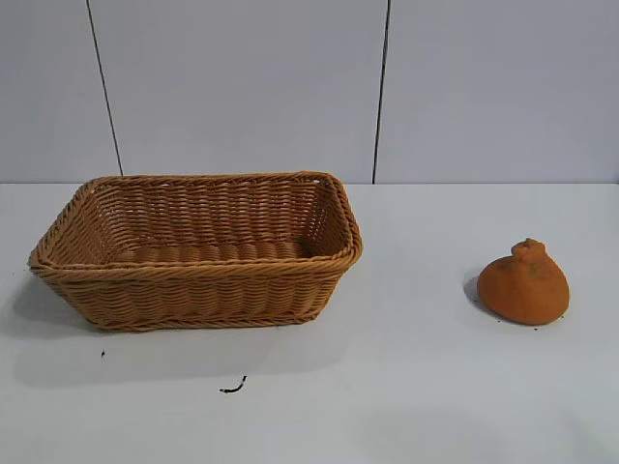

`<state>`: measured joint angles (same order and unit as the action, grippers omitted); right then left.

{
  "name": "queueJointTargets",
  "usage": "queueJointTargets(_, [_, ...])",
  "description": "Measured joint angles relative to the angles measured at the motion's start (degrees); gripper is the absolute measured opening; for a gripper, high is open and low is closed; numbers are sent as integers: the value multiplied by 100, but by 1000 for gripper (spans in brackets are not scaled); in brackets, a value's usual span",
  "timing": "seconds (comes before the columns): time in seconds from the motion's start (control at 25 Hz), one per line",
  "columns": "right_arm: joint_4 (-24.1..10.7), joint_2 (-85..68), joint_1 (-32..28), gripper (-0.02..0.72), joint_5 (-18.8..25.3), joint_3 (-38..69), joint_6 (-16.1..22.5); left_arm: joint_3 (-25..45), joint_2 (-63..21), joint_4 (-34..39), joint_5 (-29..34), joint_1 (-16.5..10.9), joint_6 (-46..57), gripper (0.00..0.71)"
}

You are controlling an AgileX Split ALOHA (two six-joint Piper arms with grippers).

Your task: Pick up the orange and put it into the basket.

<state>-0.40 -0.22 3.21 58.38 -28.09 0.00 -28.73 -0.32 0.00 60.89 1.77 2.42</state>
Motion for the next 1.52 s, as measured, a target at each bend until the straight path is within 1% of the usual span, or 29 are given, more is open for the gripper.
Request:
queueJointTargets(0.28, [0, 0, 0, 673, -5, -6, 0, 0, 0, 0, 0, 0, 0, 666])
queueJointTargets(0.4, [-12, 352, 0, 673, -16, -216, 0, 0, 0, 0, 0, 0, 0, 666])
queueJointTargets(0.64, [2, 2501, 0, 673, -24, -1213, 0, 0, 0, 0, 0, 0, 0, 666])
queueJointTargets(0.88, [250, 4874, 0, 673, -3, -2492, 0, 0, 0, 0, 0, 0, 0, 666])
queueJointTargets(1.08, [343, 6846, 0, 673, 17, -3506, 51, 0, 0, 0, 0, 0, 0, 666])
queueJointTargets(1.32, [407, 8822, 0, 673, 125, -4762, 51, 0, 0, 0, 7, 0, 0, 666])
queueJointTargets(1.52, [419, 10136, 0, 673, 264, -5475, 51, 0, 0, 0, 7, 0, 0, 666])
